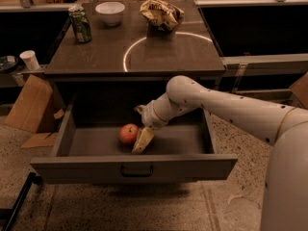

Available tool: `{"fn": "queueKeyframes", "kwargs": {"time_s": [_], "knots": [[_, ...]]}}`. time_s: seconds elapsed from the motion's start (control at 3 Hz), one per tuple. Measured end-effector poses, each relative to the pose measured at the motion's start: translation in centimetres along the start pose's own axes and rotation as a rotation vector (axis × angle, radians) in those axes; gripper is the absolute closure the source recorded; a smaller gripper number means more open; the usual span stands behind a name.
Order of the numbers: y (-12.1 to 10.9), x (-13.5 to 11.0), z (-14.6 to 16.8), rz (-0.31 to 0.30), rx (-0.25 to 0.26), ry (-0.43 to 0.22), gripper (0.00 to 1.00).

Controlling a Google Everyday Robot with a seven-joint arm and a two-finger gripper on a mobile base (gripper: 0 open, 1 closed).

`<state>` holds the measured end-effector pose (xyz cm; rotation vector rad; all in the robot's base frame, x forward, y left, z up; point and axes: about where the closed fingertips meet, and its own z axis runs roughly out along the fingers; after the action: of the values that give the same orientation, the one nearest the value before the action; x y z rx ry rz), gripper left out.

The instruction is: Pick apple from top drawer and place on counter

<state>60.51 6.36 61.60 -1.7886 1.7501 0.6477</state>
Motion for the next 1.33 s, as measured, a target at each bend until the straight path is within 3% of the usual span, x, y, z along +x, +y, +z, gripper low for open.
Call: {"fn": "queueKeyframes", "kwargs": {"time_s": [0.33,1.0,1.33], "knots": [[0.4,-0.4,0.6,-0.006,-0.010,-0.006,0.18],[0.6,-0.5,0.6,-0.012,-0.017,-0.006,0.65],[0.4,-1.3,-2.2,-0.029,-0.002,-0.023,0.88]]}}
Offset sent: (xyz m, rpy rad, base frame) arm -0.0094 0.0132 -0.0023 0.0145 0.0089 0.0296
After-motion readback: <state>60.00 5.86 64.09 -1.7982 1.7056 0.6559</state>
